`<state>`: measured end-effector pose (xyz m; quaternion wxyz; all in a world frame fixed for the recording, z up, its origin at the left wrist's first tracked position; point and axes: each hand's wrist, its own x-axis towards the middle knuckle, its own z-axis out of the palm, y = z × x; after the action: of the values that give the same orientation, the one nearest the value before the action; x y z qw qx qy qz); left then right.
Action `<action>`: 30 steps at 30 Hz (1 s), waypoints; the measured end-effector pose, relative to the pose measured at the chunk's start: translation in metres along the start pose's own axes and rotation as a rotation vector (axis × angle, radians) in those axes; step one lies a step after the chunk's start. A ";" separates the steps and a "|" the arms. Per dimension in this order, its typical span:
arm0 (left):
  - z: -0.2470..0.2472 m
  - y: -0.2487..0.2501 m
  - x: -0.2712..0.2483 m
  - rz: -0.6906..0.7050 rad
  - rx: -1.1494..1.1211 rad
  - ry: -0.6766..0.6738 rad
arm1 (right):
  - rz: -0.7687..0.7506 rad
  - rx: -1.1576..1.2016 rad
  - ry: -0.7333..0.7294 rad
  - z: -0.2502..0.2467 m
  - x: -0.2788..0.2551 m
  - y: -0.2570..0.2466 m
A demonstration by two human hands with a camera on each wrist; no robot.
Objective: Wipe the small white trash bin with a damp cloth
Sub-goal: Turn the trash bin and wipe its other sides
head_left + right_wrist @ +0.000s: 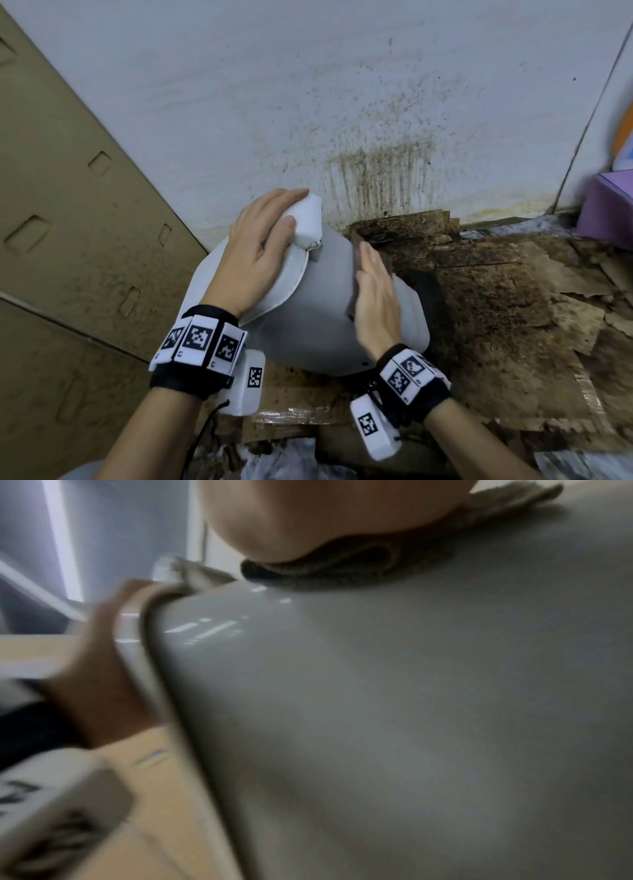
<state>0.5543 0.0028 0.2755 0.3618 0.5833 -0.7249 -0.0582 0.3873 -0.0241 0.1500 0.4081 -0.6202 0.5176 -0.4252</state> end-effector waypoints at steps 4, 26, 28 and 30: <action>0.002 0.004 0.000 -0.007 -0.008 -0.014 | -0.222 0.078 -0.059 0.012 -0.001 -0.041; 0.009 0.005 0.006 -0.005 0.003 -0.029 | 0.303 0.125 -0.048 -0.057 -0.007 0.090; 0.011 0.007 0.007 0.000 -0.001 -0.029 | 0.310 0.096 -0.019 -0.058 -0.006 0.091; 0.012 0.007 0.008 0.001 -0.005 -0.033 | 0.314 0.076 0.032 -0.057 -0.008 0.089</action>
<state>0.5409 -0.0058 0.2738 0.3513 0.5810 -0.7309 -0.0692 0.3063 -0.0319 0.0822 0.4845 -0.5090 0.5981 -0.3853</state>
